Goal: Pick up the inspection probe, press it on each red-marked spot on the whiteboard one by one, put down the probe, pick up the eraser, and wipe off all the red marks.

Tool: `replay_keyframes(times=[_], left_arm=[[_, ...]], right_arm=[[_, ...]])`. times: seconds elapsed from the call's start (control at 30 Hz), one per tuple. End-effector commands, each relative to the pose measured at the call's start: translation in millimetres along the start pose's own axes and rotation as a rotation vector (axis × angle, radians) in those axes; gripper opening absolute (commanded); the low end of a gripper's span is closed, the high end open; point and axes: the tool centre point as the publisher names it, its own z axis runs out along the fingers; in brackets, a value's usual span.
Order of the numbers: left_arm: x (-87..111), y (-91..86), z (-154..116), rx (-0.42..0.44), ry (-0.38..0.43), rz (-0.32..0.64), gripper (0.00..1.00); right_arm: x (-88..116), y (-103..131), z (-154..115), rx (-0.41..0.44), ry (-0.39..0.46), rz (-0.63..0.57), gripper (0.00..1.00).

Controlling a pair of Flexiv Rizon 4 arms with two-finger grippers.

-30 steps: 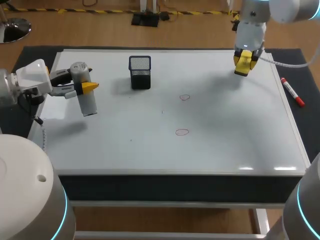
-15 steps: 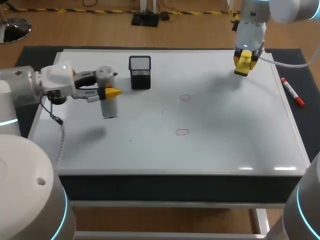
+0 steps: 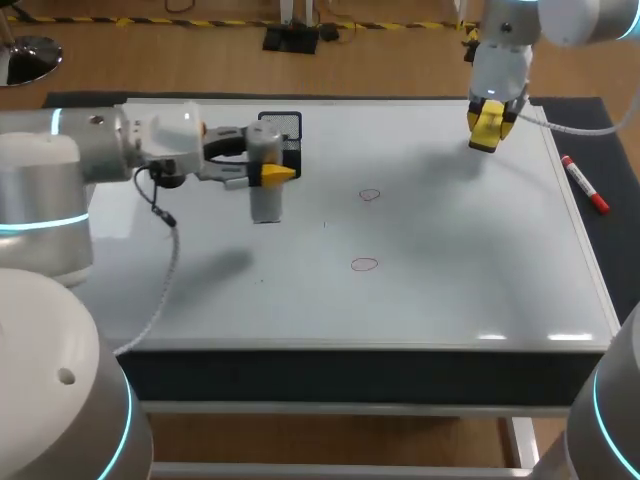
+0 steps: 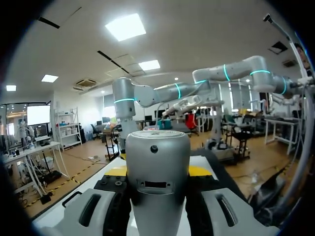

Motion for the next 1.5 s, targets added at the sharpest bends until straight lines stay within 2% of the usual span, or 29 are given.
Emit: replay_keyframes(times=[0.03,0.47,0.63,0.77,1.0,1.5], left_arm=[[-20.7,10.2,36.4,0.018,0.058,-0.005,0.0],[-42.2,18.6,100.6,0.05,0.098,0.008,0.0],[-49.5,24.4,120.4,0.03,0.031,-0.009,0.0],[-54.3,28.3,134.3,0.027,0.01,-0.016,0.0],[-63.1,35.5,152.9,0.015,0.001,-0.017,0.0],[-80.5,53.5,173.5,0.045,-0.017,-0.014,0.0]], right_arm=[[-0.3,-2.0,-0.8,-0.002,0.004,-0.002,0.0],[-0.3,-2.0,-0.8,-0.002,0.004,-0.002,0.0],[-0.3,-2.0,-0.8,-0.002,0.004,-0.002,0.0],[-0.3,-2.0,-0.8,-0.002,0.004,-0.002,0.0],[-0.3,-2.0,-0.8,-0.002,0.004,-0.002,0.0],[-0.3,-2.0,-0.8,-0.002,0.004,-0.002,0.0]])
